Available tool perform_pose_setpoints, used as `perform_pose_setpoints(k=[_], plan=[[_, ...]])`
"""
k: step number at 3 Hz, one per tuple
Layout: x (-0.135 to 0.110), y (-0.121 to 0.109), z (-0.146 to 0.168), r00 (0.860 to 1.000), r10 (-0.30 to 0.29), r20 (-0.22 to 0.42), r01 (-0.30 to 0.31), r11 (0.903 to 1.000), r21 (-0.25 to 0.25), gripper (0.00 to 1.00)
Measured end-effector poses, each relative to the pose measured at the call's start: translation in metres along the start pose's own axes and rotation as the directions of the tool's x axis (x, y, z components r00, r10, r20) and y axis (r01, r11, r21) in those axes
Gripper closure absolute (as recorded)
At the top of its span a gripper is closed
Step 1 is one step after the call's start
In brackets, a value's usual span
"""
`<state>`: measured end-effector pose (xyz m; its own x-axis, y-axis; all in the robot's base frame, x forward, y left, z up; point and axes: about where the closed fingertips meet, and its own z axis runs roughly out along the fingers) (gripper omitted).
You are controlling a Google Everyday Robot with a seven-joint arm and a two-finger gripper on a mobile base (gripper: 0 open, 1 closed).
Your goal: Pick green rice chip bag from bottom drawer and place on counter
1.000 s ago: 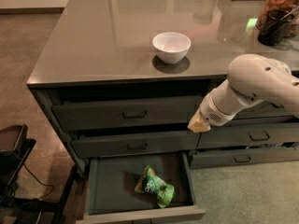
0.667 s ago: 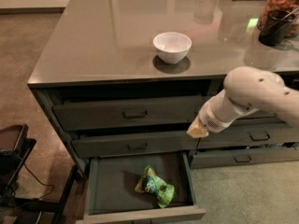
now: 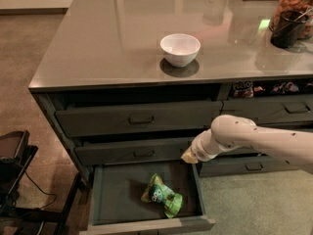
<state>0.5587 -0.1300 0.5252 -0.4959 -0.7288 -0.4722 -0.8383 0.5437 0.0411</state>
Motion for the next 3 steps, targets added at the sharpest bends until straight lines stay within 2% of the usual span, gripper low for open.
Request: perform_pose_setpoints(k=[1,2,3], plan=[[0.0,0.0,0.0,1.0,0.0,-0.001,0.0,1.0,-0.001,1.0],[0.03,0.003,0.025,1.0,0.018,-0.018,-0.018,0.9997,-0.019,1.0],[0.063,0.014,0.065,0.999,0.045,-0.015,-0.046,0.9979,-0.045,1.0]])
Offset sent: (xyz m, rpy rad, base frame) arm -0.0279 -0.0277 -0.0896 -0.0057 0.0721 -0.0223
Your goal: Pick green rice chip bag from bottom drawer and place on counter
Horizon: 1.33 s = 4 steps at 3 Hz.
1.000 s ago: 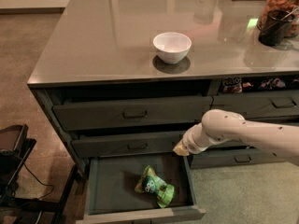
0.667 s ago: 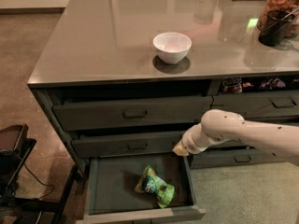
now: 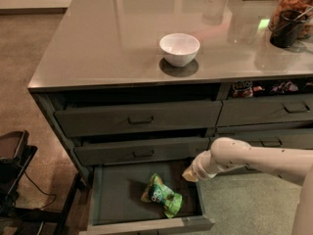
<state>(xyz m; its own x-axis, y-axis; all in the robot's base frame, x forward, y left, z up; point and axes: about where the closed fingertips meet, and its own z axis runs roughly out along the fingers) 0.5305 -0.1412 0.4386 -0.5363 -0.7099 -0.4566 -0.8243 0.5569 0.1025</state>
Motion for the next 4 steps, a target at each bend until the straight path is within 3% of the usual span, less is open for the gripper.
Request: perform_pose_setpoints(k=[1,2,3,4], plan=[[0.023,0.008,0.053,0.999,0.022,0.023,-0.021,0.9992,-0.033,1.0],[0.043,0.017,0.119,0.999,0.021,0.028,-0.017,0.9928,-0.118,1.0],[0.064,0.031,0.152,0.998,0.055,0.019,-0.051,0.9853,-0.163,1.0],[0.065,0.033,0.152,0.998,0.055,0.017,-0.051,0.985,-0.165,1.0]])
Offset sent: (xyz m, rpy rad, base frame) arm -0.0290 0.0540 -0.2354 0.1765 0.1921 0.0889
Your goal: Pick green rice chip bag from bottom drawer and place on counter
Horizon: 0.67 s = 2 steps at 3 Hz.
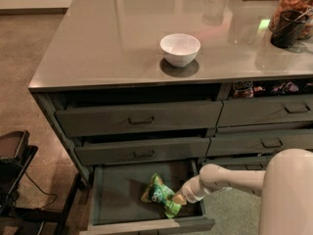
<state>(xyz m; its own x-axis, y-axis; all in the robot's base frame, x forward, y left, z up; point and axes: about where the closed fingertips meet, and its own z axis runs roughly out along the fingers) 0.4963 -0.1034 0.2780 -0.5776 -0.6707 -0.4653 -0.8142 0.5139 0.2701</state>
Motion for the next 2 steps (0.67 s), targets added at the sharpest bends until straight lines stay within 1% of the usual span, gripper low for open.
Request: perform_pose_setpoints(k=[1,2], plan=[[-0.005,0.004,0.019,0.999,-0.026,0.047,0.026,0.9996,0.009,0.82],[-0.013,0.015,0.047,0.99,-0.075,0.116,0.072,0.9968,0.035,0.59]])
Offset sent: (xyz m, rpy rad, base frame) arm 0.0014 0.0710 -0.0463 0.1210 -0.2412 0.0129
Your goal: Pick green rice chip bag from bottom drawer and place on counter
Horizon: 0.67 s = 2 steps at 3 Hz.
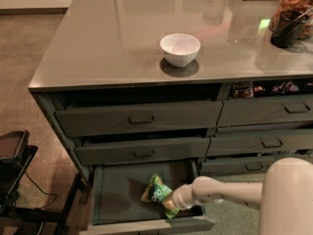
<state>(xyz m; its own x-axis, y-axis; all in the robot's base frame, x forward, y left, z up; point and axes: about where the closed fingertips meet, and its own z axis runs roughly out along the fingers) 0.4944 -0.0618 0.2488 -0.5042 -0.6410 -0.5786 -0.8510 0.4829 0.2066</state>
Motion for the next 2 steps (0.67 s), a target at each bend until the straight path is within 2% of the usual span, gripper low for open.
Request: perform_pose_setpoints(k=[1,2], plan=[[-0.0094,0.0102,0.0204,0.997,-0.055,0.051,0.053,0.9977,0.042,0.44],[-0.016,0.0189,0.0292,0.991,-0.109,0.078,0.101,0.99,0.098,0.37]])
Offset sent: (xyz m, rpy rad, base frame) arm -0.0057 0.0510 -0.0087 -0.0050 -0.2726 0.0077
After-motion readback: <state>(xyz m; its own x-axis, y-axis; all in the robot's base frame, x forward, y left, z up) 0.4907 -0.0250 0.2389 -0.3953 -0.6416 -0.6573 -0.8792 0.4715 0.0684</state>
